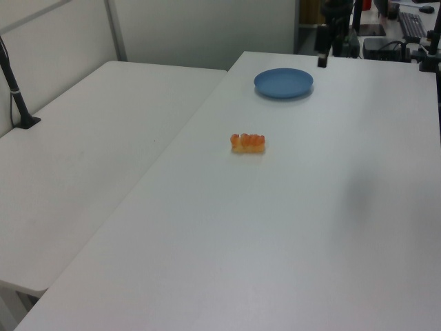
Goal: Put the bread on the table
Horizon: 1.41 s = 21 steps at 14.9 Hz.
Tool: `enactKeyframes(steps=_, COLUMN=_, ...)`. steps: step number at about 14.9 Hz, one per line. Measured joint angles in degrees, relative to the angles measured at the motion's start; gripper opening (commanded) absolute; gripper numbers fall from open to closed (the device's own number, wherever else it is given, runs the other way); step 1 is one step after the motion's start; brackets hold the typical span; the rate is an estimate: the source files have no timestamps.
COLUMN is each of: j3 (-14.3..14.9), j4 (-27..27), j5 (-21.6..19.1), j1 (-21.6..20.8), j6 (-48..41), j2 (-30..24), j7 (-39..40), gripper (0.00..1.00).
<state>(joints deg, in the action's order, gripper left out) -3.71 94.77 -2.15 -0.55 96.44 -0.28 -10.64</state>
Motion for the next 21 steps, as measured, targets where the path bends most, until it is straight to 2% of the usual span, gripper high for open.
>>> enactKeyframes(steps=3, j3=0.5, j4=0.2, j5=-0.5, j1=-1.0, j6=-3.6, j2=-3.2, j7=-0.6, gripper=1.00)
enactKeyframes(steps=7, j3=3.4, j4=0.5, j5=-0.5, j1=-5.7, j6=-2.9, j2=-3.1, j7=-2.2, gripper=1.00)
enactKeyframes(steps=10, j3=7.6, j4=0.8, j5=-0.5, j1=-10.3, j6=3.6, j2=-1.5, j7=-2.1, gripper=1.00)
enactKeyframes(steps=13, j3=8.3, j4=0.8, j5=-0.5, j1=-10.2, j6=6.1, j2=-0.1, j7=3.0, gripper=1.00)
enactKeyframes(steps=16, j3=8.8, j4=0.8, j5=-0.2, j1=-9.1, j6=6.2, j2=0.1, j7=12.1, gripper=1.00)
enactKeyframes(steps=21, j3=8.8, j4=0.8, j5=-0.2, j1=-8.3, j6=6.2, j2=-0.1, j7=14.6, gripper=1.00)
